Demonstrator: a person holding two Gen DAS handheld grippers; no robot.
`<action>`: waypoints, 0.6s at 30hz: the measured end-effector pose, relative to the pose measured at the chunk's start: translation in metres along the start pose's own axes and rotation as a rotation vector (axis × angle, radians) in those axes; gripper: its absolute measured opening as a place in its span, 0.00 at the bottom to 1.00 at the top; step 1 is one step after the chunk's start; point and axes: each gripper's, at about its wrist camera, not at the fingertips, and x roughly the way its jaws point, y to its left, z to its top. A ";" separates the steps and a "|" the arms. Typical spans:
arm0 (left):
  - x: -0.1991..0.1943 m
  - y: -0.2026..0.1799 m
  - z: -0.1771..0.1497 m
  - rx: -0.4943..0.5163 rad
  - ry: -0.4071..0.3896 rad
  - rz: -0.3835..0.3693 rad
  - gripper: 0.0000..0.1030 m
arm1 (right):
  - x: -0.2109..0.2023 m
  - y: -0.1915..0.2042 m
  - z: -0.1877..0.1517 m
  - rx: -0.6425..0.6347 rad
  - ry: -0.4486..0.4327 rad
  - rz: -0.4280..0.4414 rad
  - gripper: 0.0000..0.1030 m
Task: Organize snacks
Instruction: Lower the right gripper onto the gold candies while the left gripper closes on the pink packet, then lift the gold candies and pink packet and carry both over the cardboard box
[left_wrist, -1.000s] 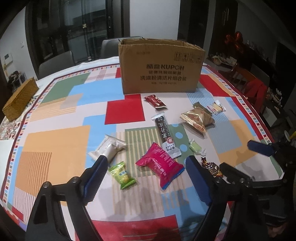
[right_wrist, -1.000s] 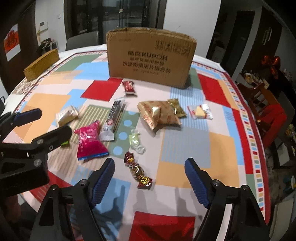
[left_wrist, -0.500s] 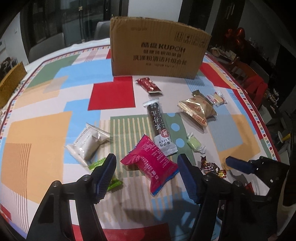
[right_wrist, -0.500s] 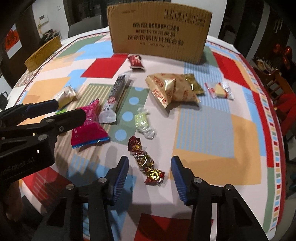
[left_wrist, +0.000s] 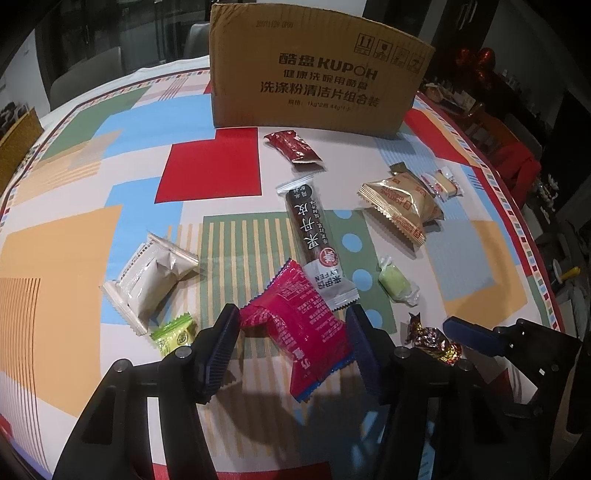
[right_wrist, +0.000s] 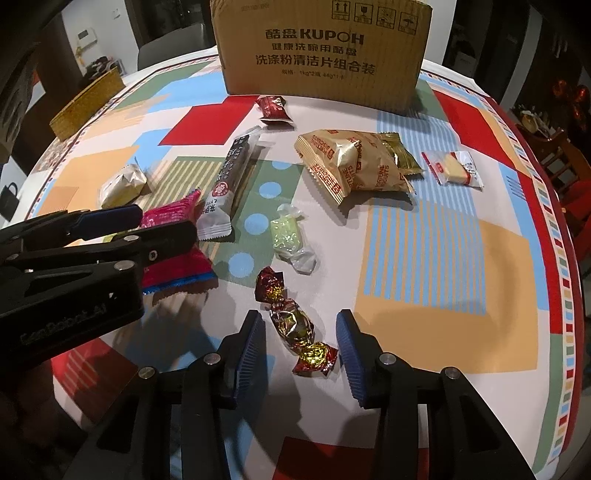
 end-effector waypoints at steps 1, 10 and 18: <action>0.000 -0.001 0.000 0.003 -0.002 0.002 0.56 | 0.000 -0.001 0.000 0.003 -0.001 0.002 0.31; -0.003 -0.004 -0.003 0.024 -0.025 0.002 0.44 | -0.004 -0.003 -0.002 0.026 -0.013 0.024 0.20; -0.006 -0.006 -0.005 0.038 -0.045 -0.019 0.30 | -0.010 -0.003 -0.001 0.030 -0.034 0.014 0.20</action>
